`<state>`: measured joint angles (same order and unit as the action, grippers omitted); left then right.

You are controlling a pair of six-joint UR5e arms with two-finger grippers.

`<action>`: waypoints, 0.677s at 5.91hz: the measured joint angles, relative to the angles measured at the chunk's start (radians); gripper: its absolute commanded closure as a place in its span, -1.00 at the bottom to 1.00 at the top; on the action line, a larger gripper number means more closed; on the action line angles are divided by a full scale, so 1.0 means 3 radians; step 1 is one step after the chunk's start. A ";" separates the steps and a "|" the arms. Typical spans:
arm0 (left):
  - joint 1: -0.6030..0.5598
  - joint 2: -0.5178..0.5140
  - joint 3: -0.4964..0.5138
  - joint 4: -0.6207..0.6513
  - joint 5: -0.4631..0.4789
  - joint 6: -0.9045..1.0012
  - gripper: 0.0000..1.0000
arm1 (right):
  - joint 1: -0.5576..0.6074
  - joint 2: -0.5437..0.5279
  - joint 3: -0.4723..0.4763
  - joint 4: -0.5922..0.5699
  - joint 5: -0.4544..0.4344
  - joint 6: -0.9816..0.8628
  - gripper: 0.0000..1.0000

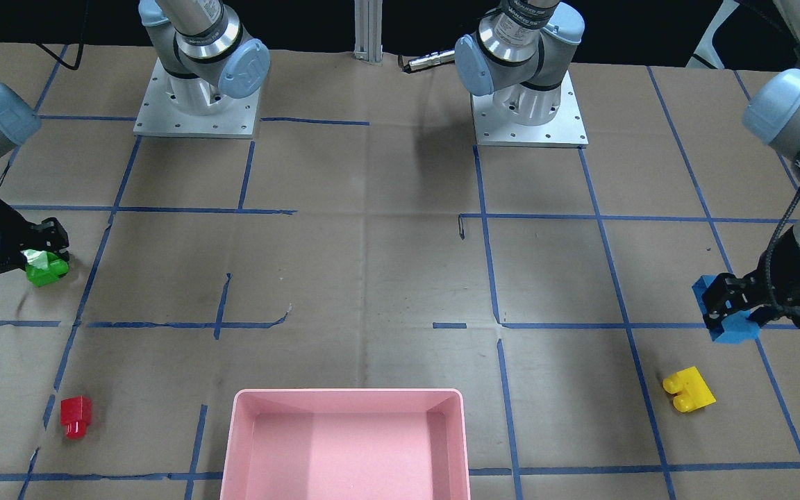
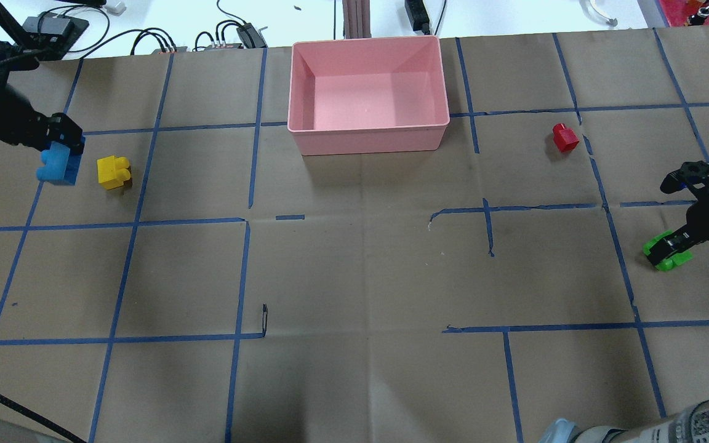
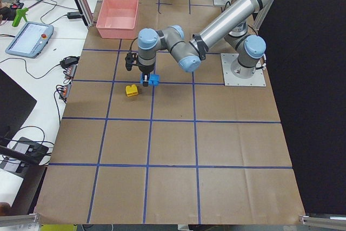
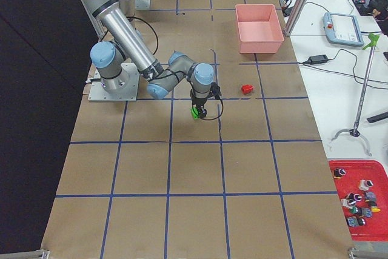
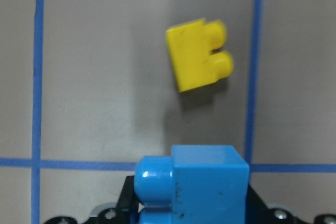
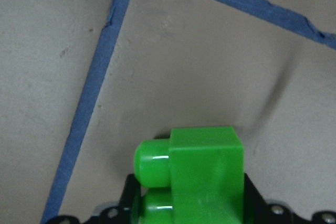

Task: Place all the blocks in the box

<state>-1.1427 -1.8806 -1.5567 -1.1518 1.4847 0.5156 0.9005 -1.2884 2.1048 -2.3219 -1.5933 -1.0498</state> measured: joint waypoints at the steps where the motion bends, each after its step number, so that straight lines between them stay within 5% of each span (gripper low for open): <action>1: -0.0314 -0.0177 0.0361 -0.0089 0.0003 -0.0136 0.63 | 0.0000 0.0000 -0.0009 -0.0003 0.0011 -0.0032 0.70; 4: -0.1277 -0.0869 0.1432 -0.0376 0.0009 -0.1342 0.62 | 0.0026 -0.0093 -0.0301 0.0202 0.0031 -0.0021 0.90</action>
<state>-1.5257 -2.1412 -1.1269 -1.2645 1.4873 0.1130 0.9084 -1.3162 2.0146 -2.2613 -1.5839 -1.0561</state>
